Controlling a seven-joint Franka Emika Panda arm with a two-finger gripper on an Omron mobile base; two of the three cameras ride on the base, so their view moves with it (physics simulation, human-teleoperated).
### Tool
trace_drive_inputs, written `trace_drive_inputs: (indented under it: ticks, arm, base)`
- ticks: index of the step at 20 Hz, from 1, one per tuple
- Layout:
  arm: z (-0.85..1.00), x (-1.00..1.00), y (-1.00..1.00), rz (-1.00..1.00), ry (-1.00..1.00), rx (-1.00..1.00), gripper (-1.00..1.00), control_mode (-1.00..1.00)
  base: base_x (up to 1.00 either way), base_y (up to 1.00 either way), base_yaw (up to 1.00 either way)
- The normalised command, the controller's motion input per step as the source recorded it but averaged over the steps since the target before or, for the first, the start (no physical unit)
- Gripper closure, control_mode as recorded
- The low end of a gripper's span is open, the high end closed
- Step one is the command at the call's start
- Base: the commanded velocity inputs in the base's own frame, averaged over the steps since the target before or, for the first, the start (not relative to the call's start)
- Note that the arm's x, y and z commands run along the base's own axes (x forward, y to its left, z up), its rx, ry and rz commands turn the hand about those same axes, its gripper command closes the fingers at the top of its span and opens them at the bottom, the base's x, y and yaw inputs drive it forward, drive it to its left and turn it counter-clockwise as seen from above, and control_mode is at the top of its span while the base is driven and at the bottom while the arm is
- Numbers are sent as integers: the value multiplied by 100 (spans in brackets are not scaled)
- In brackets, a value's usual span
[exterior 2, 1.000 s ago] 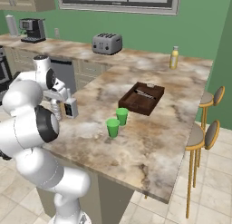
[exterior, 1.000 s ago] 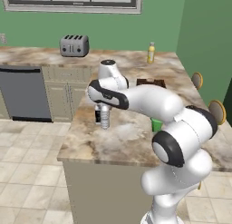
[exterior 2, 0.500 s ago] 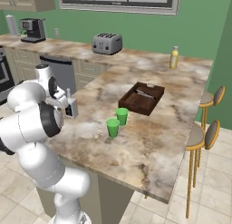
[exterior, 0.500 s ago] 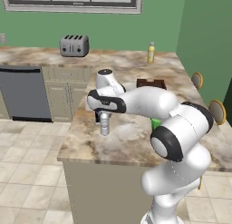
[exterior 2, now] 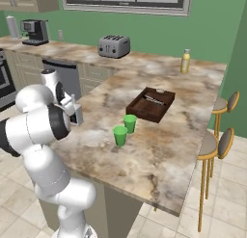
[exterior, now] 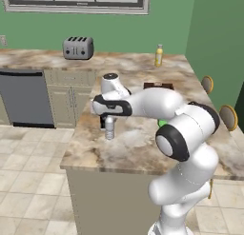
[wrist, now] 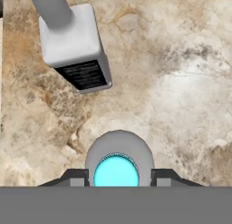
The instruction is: Place the drinks on the dining counter in a tight cluster.
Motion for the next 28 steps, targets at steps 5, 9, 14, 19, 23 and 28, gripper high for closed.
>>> trace_drive_inputs:
  ticks: [5,9,14,19,23,28]
  arm:
    - [-2,24,6,-7,0,0,100,-100]
    - [-21,12,14,-6,0,0,100,-100]
    - [-30,10,6,-4,0,1,100,-100]
    - [-9,19,0,-3,0,0,100,-100]
    - [-4,27,7,-5,0,0,100,-100]
    - [-9,14,10,-6,0,0,100,-100]
  base:
    - [0,0,0]
    - [0,0,0]
    - [0,0,0]
    - [0,0,0]
    - [0,0,0]
    - [0,0,0]
